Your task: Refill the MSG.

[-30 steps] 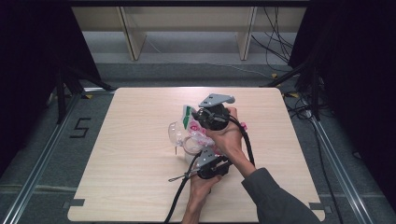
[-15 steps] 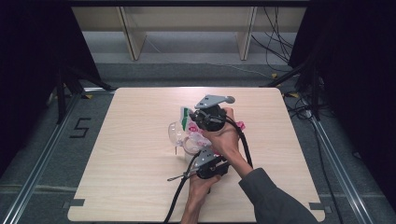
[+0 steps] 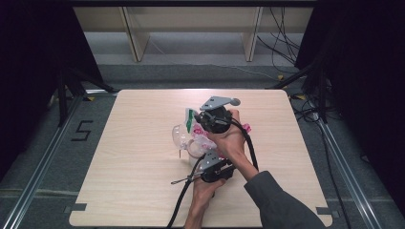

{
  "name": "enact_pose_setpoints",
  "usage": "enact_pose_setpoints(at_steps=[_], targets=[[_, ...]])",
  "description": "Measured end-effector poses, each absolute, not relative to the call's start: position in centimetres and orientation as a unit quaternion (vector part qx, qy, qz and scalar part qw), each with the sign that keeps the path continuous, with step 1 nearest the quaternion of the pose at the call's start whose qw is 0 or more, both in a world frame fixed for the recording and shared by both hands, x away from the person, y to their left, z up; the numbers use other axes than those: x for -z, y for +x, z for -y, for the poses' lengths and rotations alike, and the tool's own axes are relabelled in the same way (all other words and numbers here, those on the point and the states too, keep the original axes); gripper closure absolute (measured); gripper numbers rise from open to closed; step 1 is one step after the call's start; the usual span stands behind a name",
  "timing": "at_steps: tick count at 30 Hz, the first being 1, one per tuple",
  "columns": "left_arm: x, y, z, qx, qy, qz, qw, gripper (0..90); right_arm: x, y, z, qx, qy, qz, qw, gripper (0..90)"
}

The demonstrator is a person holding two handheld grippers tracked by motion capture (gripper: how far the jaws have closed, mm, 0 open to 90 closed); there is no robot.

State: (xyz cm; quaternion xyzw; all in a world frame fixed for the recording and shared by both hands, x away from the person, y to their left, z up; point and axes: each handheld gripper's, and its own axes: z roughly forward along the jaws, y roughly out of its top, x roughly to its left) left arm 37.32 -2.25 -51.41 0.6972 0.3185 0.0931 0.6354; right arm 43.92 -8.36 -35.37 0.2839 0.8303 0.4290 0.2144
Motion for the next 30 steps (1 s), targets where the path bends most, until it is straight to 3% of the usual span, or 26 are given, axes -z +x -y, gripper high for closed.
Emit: enact_pose_setpoints(at_steps=[30], targets=[[51.31,37.17,2.2,-0.092,0.685,-0.32,0.649,74.6,35.57,44.06,7.59,-0.421,0.284,-0.834,0.215,90.0]])
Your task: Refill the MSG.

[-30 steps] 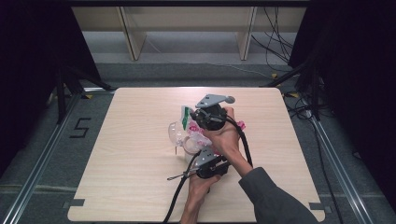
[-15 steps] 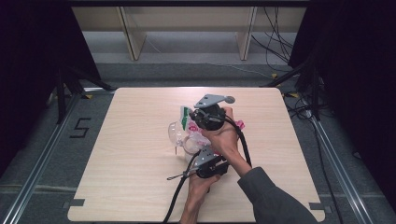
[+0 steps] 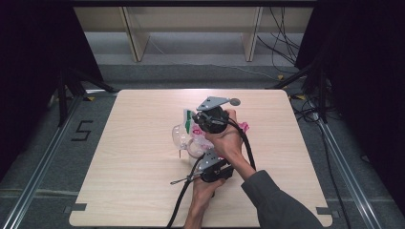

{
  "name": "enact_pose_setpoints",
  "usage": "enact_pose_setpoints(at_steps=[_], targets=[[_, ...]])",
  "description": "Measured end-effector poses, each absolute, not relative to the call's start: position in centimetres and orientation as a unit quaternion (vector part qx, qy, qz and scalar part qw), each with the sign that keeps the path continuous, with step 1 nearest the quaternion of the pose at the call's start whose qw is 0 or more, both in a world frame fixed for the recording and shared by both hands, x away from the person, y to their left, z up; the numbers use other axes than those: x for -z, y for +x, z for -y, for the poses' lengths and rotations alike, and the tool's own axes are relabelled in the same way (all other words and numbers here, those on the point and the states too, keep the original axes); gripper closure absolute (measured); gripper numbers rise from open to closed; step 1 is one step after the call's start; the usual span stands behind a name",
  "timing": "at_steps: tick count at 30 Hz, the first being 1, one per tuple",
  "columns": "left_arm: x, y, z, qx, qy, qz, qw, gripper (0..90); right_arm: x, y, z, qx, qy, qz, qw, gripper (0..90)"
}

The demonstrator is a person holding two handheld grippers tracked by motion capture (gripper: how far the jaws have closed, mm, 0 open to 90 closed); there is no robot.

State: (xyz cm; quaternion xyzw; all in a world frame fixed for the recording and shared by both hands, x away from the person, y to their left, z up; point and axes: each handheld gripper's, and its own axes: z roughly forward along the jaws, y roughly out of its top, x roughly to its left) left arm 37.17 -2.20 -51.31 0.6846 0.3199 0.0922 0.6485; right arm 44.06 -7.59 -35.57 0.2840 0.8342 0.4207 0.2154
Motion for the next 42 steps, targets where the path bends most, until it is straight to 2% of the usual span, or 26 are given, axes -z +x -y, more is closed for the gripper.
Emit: enact_pose_setpoints(at_steps=[42], targets=[[51.14,37.29,1.94,-0.085,0.677,-0.322,0.657,74.9,35.45,44.41,7.05,-0.41,0.278,-0.841,0.217,90.0]])
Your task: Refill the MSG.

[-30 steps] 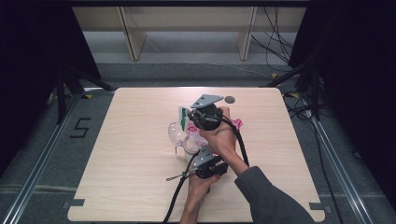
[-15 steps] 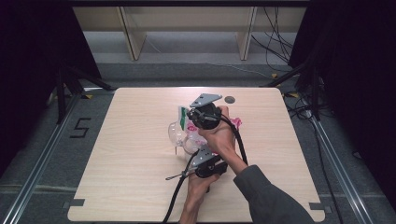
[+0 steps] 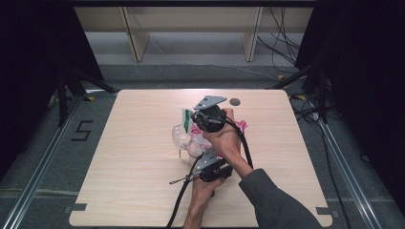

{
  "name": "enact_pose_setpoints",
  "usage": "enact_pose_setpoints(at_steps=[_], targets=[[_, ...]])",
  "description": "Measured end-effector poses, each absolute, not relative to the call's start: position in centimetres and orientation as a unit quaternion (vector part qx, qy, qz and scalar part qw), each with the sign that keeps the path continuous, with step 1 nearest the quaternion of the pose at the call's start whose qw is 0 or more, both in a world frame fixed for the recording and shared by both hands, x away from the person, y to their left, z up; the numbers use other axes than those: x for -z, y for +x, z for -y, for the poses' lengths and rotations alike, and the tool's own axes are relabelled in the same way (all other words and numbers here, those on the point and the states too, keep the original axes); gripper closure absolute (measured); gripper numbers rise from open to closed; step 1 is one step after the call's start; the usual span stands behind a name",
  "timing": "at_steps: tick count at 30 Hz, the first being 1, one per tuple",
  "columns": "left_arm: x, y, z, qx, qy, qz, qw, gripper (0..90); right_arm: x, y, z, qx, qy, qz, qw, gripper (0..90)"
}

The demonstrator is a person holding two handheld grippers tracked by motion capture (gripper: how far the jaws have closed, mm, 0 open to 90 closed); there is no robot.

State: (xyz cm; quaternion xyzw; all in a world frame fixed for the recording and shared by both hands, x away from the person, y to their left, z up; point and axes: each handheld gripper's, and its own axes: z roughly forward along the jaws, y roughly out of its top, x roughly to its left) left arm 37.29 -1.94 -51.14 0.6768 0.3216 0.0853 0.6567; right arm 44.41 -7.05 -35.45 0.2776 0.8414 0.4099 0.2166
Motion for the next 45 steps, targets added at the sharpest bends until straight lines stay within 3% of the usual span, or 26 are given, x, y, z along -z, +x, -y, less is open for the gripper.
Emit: enact_pose_setpoints(at_steps=[14,45], targets=[[51.11,37.29,2.0,-0.084,0.673,-0.319,0.662,74.9,35.53,44.36,6.64,-0.397,0.266,-0.847,0.232,90.0],[51.07,37.18,2.02,-0.083,0.673,-0.319,0.662,74.9,35.59,44.22,6.57,-0.394,0.275,-0.849,0.221,90.0]])
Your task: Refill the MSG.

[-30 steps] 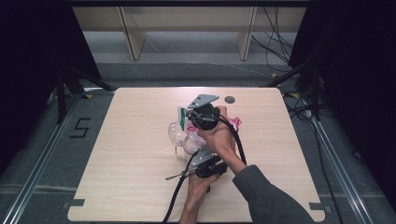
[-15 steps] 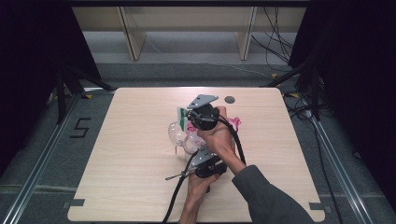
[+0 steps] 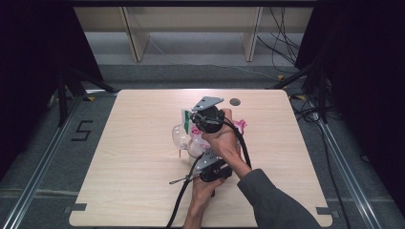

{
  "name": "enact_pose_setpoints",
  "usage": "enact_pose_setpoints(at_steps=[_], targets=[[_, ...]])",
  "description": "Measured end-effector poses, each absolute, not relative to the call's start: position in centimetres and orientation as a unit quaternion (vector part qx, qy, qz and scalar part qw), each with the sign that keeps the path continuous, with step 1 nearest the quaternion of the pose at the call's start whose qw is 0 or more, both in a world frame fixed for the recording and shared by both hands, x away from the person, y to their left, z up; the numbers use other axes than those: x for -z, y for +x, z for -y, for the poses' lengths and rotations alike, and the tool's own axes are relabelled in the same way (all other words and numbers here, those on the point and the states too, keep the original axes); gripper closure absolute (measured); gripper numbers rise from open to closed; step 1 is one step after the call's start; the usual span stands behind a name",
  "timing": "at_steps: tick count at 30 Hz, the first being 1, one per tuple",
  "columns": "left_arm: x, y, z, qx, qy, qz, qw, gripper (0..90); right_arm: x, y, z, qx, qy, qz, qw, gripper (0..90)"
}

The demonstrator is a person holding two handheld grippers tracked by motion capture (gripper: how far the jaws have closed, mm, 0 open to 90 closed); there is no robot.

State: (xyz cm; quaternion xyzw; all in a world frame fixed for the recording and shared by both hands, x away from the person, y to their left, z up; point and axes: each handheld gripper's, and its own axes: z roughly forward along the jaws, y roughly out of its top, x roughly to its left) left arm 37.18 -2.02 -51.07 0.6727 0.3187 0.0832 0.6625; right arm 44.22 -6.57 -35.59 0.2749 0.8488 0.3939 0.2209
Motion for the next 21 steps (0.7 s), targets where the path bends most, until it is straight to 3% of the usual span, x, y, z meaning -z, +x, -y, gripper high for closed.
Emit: enact_pose_setpoints(at_steps=[21], targets=[[51.09,37.08,2.43,-0.076,0.665,-0.315,0.672,75.0,35.67,43.89,6.53,-0.385,0.276,-0.85,0.23,90.0]])
